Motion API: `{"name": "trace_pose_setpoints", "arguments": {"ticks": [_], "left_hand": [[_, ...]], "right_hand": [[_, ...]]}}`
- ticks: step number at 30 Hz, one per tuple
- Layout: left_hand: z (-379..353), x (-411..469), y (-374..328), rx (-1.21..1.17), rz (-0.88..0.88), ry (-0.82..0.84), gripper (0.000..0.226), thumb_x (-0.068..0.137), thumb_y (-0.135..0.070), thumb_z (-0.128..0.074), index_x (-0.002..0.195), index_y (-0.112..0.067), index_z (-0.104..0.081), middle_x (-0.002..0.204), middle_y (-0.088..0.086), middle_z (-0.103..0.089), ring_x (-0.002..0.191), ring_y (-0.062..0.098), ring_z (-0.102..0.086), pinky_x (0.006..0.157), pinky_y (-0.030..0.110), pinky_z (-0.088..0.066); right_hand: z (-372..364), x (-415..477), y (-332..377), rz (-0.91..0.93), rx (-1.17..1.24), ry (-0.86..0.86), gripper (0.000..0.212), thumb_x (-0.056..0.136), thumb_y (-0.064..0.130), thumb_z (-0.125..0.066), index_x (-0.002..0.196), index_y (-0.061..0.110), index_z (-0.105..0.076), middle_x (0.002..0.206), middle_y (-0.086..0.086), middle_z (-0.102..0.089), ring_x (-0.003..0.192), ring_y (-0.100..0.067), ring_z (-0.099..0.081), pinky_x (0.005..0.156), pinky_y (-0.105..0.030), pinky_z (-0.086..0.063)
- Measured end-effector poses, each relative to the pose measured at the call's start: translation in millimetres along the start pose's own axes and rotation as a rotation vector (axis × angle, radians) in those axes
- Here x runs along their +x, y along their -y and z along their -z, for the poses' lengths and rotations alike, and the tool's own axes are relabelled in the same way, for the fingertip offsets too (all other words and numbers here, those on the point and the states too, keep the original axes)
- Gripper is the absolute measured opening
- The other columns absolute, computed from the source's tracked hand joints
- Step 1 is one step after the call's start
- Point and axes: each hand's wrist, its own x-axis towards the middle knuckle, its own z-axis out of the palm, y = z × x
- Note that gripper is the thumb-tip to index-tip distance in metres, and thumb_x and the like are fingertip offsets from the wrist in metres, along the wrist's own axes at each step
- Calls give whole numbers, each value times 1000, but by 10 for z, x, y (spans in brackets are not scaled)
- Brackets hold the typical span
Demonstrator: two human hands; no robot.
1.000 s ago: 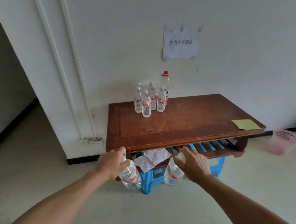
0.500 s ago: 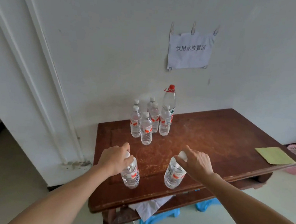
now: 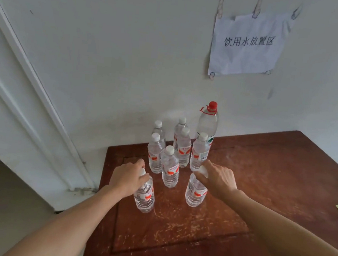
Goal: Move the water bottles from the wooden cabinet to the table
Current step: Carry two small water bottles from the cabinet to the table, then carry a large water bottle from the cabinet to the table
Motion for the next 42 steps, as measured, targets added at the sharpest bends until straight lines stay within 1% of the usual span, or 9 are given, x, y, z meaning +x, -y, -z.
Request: {"name": "trace_pose_setpoints", "arguments": {"ticks": [6,10,15,21,26,30,34,38,42], "left_hand": [[-148,520,16,40,89,20,32,92,-53,-48,97,-21,-48,83,3,-68,81,29,-65,63,34,-40],[-187,739,0,43,146,26,30,92,-49,-48,98,-20,-48,83,3,-67,80,29,-64,64,35,-43],[-206,856,-52,5,197,69,30,89,-49,-50,96,-20,-47,82,3,-64,77,28,-61,64,36,-45],[-230,707,-69,-33,218,54,31,93,-50,-47,98,-19,-44,79,-2,-56,79,27,-62,63,32,-38],[-139,499,-43,-71,188,41,42,91,-56,-49,117,-23,-42,89,-6,-60,79,20,-61,67,33,-47],[17,62,107,-50,235,-17,47,93,-50,-49,131,-24,-42,92,-1,-64,89,23,-64,78,38,-52],[135,-784,428,-46,298,2,34,96,-42,-48,123,-21,-53,94,-3,-66,83,16,-63,76,32,-51],[246,-1940,821,-44,440,57,27,96,-35,-49,115,-17,-56,82,-4,-57,73,17,-55,65,29,-40],[364,-3183,1180,-22,678,58,27,93,-38,-52,112,-20,-58,106,4,-65,97,25,-62,78,31,-46]], "right_hand": [[-198,854,-125,108,20,44,42,95,55,-43,121,22,-46,107,-4,-70,90,-30,-66,74,-37,-48],[-335,1171,-160,194,24,36,43,95,55,-43,120,20,-48,103,-5,-69,91,-31,-64,70,-34,-39],[-476,1332,-145,249,36,1,40,94,54,-45,109,18,-52,91,-5,-70,80,-29,-65,66,-35,-46],[-463,1309,-145,272,-7,12,41,96,52,-41,113,15,-47,92,-6,-69,78,-28,-65,61,-32,-39],[-335,1240,-114,223,-114,64,62,93,67,-33,137,23,-33,98,-5,-69,83,-25,-68,70,-34,-52],[-78,1114,32,159,-187,1,70,93,68,-30,144,21,-25,94,-6,-69,84,-28,-67,67,-35,-49],[130,711,710,254,-163,-26,52,96,58,-36,135,23,-37,100,-8,-69,89,-30,-66,71,-36,-46],[9,10,1760,478,-135,45,48,95,56,-38,131,24,-43,101,-9,-68,93,-33,-64,75,-40,-47],[-181,-728,2840,737,-109,183,45,99,52,-34,130,23,-46,101,-5,-68,91,-28,-65,75,-38,-49]]}}
